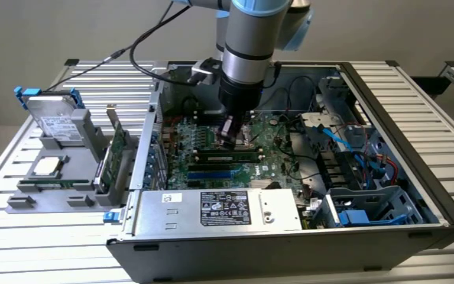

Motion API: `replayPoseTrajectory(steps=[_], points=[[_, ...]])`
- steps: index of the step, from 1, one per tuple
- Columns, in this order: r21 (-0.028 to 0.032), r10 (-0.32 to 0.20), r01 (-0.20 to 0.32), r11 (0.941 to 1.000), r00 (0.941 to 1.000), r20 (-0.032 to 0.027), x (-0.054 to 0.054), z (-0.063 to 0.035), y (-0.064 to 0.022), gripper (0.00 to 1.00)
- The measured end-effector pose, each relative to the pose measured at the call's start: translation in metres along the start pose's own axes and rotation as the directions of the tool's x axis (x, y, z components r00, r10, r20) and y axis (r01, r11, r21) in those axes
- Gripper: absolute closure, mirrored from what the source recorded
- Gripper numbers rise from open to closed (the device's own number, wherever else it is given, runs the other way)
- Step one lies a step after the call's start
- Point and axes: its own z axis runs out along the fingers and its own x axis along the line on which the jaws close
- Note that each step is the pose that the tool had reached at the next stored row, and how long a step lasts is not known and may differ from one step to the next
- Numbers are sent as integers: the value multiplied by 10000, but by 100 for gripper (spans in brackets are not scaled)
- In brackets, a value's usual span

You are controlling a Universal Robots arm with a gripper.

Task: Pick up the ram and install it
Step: 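Press down the ram until it locks into place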

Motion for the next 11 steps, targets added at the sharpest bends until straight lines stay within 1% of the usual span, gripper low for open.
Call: replayPoseTrajectory(steps=[4,8,9,10,11], points=[[-31,625,-625,9980,9980,50,0,0,0,90],[-62,1219,-1219,9925,9925,95,0,0,0,90],[-63,1334,-1333,9910,9910,96,0,0,0,90],[-49,1431,-1431,9897,9897,75,0,1,0,90],[-27,1533,-1533,9882,9882,41,0,1,-1,90]])
